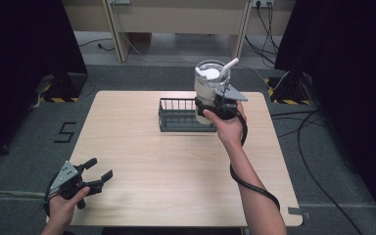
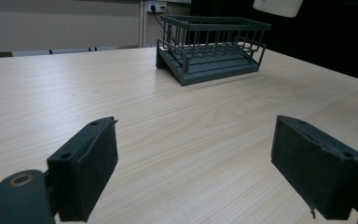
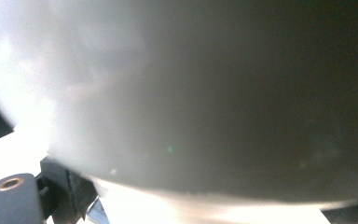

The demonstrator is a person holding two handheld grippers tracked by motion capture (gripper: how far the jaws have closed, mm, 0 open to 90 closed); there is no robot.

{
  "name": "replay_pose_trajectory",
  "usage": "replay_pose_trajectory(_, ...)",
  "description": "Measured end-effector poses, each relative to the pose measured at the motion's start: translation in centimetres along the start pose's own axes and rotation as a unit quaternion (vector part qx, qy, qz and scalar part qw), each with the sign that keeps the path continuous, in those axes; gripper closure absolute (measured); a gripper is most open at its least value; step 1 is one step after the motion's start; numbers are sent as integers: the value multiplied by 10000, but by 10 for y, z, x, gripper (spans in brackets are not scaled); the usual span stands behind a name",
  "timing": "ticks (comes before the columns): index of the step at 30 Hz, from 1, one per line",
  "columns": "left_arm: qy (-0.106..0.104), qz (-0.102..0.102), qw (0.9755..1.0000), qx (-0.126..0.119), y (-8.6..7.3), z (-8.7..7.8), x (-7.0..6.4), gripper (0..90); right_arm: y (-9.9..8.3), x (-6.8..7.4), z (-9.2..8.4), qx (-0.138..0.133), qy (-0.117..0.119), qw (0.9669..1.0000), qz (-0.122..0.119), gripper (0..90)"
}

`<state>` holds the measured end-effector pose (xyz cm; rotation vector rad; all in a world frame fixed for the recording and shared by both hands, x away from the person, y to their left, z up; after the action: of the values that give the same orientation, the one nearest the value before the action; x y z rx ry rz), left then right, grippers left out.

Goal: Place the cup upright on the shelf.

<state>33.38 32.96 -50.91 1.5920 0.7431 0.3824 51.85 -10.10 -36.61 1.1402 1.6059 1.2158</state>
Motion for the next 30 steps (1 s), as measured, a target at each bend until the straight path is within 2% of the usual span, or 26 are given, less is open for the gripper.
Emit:
replay_pose_trajectory(6,-4,-2,10000,-8,0,0,0,141,4,0,6,-13,-22,10000,-48,115)
replay_pose_trajectory(7,-4,-2,10000,-6,0,0,0,141,5,2,7,22,-1,10000,18,115)
replay_pose_trajectory(13,-6,-14,10000,-14,0,0,0,141,6,4,15,56,3,10000,57,115)
replay_pose_trajectory(30,-2,-21,10000,-15,0,0,1,141,11,10,36,122,-37,9999,49,115)
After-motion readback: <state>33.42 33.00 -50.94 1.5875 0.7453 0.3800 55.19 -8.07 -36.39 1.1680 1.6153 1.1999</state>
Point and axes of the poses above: each handheld gripper's, and its own axes: z roughly forward along the jaws, y roughly out of its top, x roughly to its left, the point moved 2 cm from there along z, roughly forward along the jaws, and after that the axes turned 14 degrees about -y, right-handed, at the moved point
